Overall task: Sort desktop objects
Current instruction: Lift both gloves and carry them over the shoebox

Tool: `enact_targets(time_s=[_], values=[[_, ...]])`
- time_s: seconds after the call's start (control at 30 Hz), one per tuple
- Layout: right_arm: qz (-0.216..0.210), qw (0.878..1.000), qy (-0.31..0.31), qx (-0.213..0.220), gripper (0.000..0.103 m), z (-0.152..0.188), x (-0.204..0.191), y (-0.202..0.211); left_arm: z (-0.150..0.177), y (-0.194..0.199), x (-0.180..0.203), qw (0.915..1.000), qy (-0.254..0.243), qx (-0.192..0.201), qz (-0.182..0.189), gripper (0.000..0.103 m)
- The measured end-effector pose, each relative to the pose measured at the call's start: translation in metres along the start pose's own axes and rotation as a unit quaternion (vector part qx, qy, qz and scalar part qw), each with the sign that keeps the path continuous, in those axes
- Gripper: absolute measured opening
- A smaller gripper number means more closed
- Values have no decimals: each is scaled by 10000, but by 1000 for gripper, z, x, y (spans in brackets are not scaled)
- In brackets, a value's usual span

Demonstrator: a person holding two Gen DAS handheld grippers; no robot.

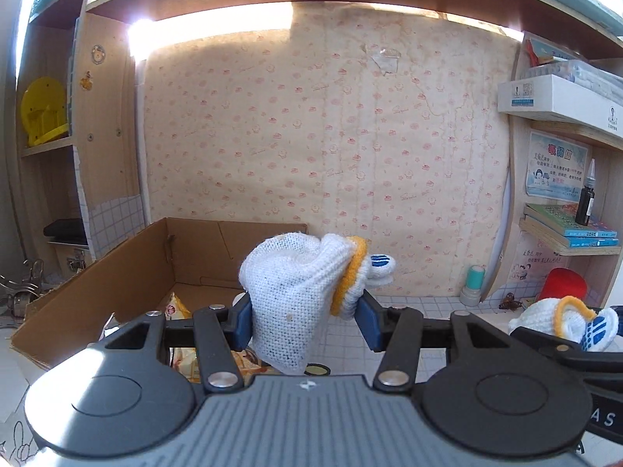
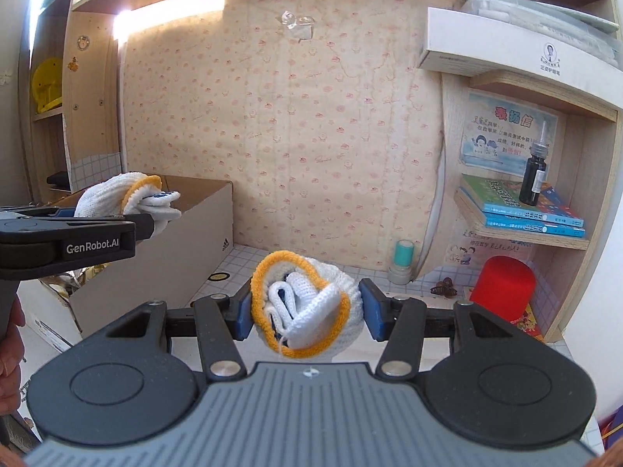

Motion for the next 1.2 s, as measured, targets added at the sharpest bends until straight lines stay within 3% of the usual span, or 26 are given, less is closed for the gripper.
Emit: enact_targets(time_s=[0.73,1.2], values=[[-699,9958,520,289,53,-57,-112,-16,-20,31,-117,9967,346,260,-689,55],[-974,9924,739,166,53,-71,-156,-48,-19,27,-151,9950,466,230,-847,55]])
Point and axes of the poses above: each gripper's, at about its wrist camera, not at the fingertips, and y roughly against the way its jaws point, x to its right, z to its underside, the point moved 8 cm from there along -y, roughly the way its jaws point, and after that the axes turned 13 degrees about y, right-handed, at the moved point
